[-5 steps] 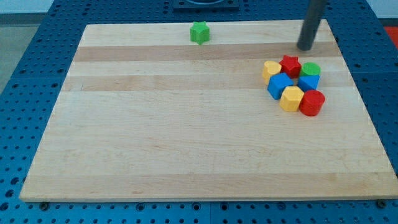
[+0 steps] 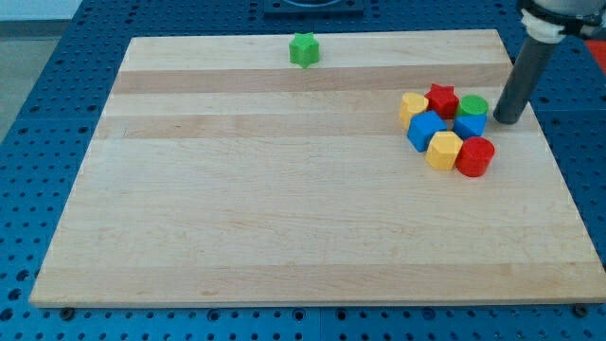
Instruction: Move the green circle to the bottom left of the red star
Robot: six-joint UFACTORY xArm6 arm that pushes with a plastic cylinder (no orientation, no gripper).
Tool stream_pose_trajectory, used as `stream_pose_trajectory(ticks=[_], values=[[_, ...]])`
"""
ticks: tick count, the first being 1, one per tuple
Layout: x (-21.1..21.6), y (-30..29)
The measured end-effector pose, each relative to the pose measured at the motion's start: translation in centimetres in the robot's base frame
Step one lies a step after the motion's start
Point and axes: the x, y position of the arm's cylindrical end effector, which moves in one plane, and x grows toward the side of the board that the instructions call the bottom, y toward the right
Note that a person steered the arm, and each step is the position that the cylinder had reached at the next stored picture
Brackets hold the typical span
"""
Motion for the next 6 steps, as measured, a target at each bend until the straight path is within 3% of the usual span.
stream_pose_trajectory(ticks=[3, 6], values=[[0.2, -6.6], [-2.7, -7.4]])
